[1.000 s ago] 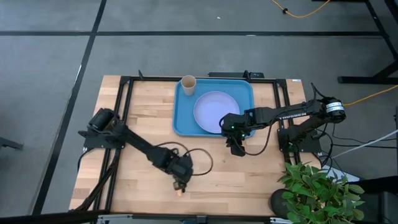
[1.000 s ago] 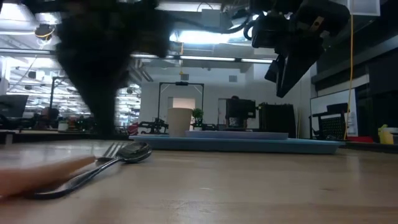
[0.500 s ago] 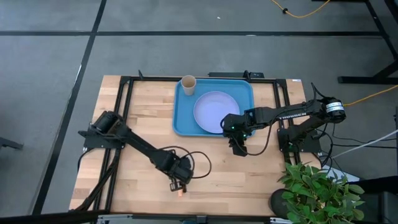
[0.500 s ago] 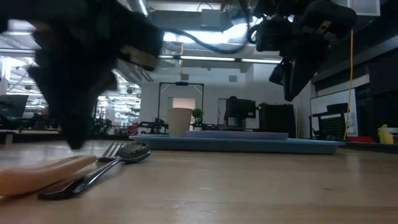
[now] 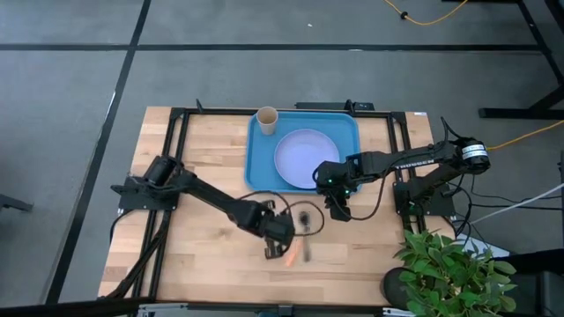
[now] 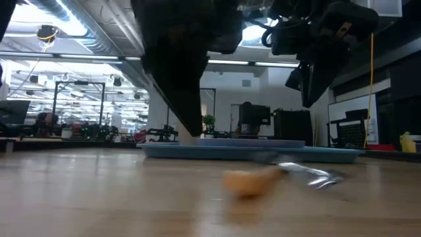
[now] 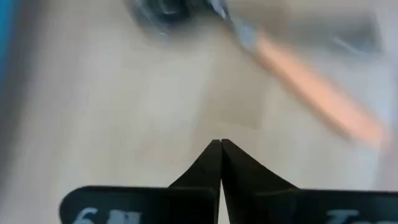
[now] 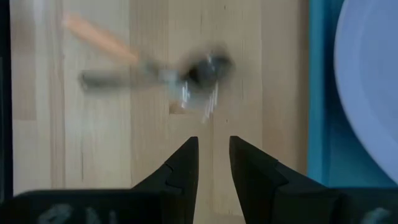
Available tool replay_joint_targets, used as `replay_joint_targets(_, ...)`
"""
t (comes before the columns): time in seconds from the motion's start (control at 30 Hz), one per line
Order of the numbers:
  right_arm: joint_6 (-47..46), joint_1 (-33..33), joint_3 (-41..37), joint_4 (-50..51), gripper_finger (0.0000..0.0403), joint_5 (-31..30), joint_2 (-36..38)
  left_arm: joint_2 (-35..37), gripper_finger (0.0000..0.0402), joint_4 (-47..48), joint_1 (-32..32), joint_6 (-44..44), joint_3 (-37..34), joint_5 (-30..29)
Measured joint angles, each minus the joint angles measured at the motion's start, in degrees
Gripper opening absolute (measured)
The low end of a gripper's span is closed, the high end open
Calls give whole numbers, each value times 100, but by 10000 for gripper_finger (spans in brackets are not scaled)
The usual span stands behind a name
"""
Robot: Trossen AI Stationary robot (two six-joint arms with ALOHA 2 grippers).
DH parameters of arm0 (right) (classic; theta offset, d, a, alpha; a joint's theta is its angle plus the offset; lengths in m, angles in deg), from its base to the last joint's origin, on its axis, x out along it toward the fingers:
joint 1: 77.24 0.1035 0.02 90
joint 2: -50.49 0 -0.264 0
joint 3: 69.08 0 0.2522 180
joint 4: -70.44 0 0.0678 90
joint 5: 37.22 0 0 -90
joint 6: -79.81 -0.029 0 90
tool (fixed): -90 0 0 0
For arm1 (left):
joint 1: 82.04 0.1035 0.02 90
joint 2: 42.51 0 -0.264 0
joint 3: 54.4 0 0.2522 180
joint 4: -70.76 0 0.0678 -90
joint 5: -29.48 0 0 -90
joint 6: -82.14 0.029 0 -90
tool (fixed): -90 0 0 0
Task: Pick and place plate/cup/fork/spoon on tray
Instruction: Move the spoon and fork towards the right, then put the black spoon on the blue tray to the right of the purple plate
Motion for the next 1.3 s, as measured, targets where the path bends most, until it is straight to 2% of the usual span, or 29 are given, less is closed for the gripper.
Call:
replay_joint_targets(0.17,13,54,0,47,95,0,0,76,0,978,-75,18,249,-42)
replay_joint_targets(0.4,27,274,0,56,95,1,0,93,0,3852,-341,-729,361,-81)
replay_joint_targets(0.5,31,387,0,42,95,0,0,273,0,4628,-622,-302,335,-344)
replay_joint_targets(0.6,21,491,0,28,95,0,0,913,0,4690,-950,159,126,-630)
replay_joint_targets(0.73,11,647,0,-8,95,-2,0,2292,0,3722,-1089,22,-712,-1065)
replay_joint_targets(0.83,-1,724,0,-153,95,0,0,3522,0,2573,-1021,65,-1768,-1775)
replay_joint_targets(0.9,-122,755,0,-252,95,-2,0,4296,0,1830,-880,270,-2564,-2044)
replay_joint_targets(1.0,-367,780,0,-376,95,-4,0,5375,0,702,-609,533,-3883,-2149)
replay_joint_targets(1.1,-449,779,0,-510,95,-4,0,6346,0,-881,-380,923,-5187,-2147)
replay_joint_targets(1.23,-273,778,0,-720,95,-15,0,7348,0,-3330,-47,2098,-6602,-2136)
replay_joint_targets(1.3,-260,778,0,-803,95,-15,0,7744,0,-4041,130,2651,-7055,-2100)
